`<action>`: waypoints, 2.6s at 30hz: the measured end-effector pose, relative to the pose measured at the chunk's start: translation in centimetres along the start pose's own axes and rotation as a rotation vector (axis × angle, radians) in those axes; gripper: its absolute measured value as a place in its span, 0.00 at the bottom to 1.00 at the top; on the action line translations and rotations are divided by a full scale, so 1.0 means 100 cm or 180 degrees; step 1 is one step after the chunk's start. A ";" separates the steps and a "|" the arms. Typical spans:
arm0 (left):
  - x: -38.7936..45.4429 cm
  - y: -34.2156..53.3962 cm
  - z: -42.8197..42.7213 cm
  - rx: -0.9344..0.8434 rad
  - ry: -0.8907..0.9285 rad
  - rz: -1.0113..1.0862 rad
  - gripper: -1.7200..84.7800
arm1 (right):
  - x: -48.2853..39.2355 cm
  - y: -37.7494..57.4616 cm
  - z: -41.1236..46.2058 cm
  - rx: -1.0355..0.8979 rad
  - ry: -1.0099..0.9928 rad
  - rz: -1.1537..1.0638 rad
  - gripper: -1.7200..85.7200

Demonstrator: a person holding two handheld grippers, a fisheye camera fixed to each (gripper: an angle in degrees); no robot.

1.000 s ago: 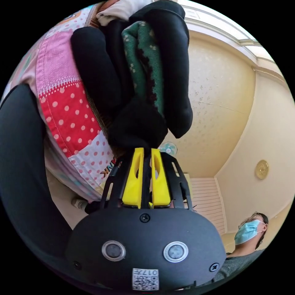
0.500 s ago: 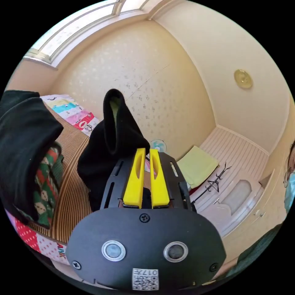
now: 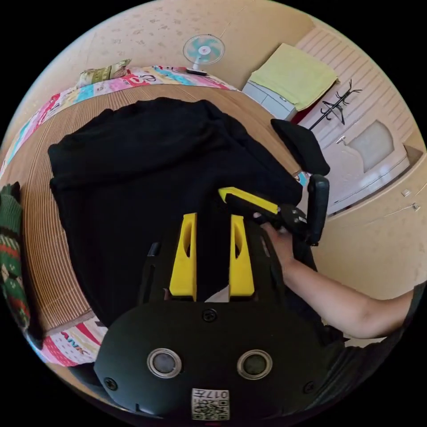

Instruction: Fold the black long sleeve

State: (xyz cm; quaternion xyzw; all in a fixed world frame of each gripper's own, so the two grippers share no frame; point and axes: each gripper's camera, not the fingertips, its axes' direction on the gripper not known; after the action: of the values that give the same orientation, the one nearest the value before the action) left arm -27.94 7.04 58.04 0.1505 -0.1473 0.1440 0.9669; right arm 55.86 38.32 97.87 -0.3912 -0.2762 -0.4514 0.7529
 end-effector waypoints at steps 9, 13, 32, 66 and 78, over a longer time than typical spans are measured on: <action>-0.082 0.077 0.040 -0.0248 -0.1382 -0.0543 0.08 | -0.009 -0.007 0.005 -0.0124 -0.0031 0.0171 0.02; -0.087 0.107 0.072 -0.0135 -0.1447 -0.0540 0.08 | -0.010 -0.018 0.006 -0.0312 -0.0091 0.0426 0.02; -0.157 0.203 0.119 -0.0288 -0.1479 -0.0420 0.06 | -0.067 -0.051 -0.004 -0.1175 0.0513 -0.0017 0.02; -0.347 0.319 0.049 -0.0666 -0.1172 -0.0487 0.01 | 0.200 -0.063 -0.286 0.0341 -0.1612 0.0759 0.05; -0.381 0.304 0.036 -0.0801 -0.1036 -0.0481 0.01 | 0.372 0.070 -0.459 0.2523 -0.0119 0.3360 0.11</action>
State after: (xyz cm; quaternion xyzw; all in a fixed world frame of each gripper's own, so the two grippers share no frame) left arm -73.48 24.68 56.42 0.0605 -0.3066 0.0255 0.9496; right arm 81.38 -15.47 99.27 -0.1750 -0.2057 0.1210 0.9552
